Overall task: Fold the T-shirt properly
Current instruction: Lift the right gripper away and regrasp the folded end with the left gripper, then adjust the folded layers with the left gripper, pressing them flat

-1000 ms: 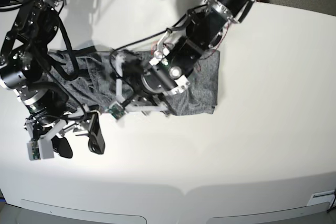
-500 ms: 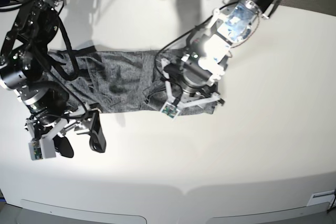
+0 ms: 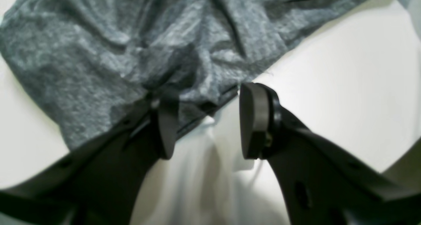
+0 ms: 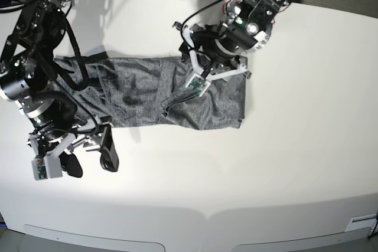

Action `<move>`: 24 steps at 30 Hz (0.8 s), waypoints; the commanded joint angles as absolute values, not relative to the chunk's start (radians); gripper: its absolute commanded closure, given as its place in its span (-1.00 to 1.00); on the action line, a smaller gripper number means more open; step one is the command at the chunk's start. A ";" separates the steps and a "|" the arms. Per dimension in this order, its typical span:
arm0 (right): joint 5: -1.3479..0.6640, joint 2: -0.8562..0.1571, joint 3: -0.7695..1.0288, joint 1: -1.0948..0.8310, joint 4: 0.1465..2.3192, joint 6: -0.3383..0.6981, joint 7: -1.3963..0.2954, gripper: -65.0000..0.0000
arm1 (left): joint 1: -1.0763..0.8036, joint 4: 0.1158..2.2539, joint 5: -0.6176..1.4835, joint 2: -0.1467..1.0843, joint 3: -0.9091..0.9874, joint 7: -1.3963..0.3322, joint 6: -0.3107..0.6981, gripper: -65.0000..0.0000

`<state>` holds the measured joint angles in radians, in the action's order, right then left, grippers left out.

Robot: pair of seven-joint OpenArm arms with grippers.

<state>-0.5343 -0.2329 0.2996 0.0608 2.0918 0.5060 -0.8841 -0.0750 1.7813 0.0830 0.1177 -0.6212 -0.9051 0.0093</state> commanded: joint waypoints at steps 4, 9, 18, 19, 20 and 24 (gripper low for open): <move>-0.551 -0.244 0.302 0.076 2.109 0.513 -0.867 -0.44 | -0.055 1.801 0.060 0.053 -0.575 -0.863 0.012 0.11; -0.550 -0.244 0.302 0.076 2.109 0.513 -0.884 -0.44 | -0.056 1.801 0.011 0.019 -0.440 -0.897 -0.084 0.11; -0.552 -0.243 0.302 0.075 2.109 0.513 -0.880 -0.44 | -0.069 1.801 0.138 0.017 -0.316 -0.904 -0.087 0.11; -0.551 -0.244 0.302 0.075 2.109 0.513 -0.880 -0.44 | -0.070 1.800 0.141 0.017 -0.316 -0.900 -0.078 0.11; -0.550 -0.244 0.302 0.074 2.109 0.513 -0.882 -0.44 | -0.070 1.798 0.140 0.017 -0.316 -0.895 -0.077 0.11; -0.550 -0.244 0.302 0.074 2.109 0.513 -0.898 -0.44 | -0.069 1.761 0.130 0.017 -0.316 -0.870 -0.075 0.11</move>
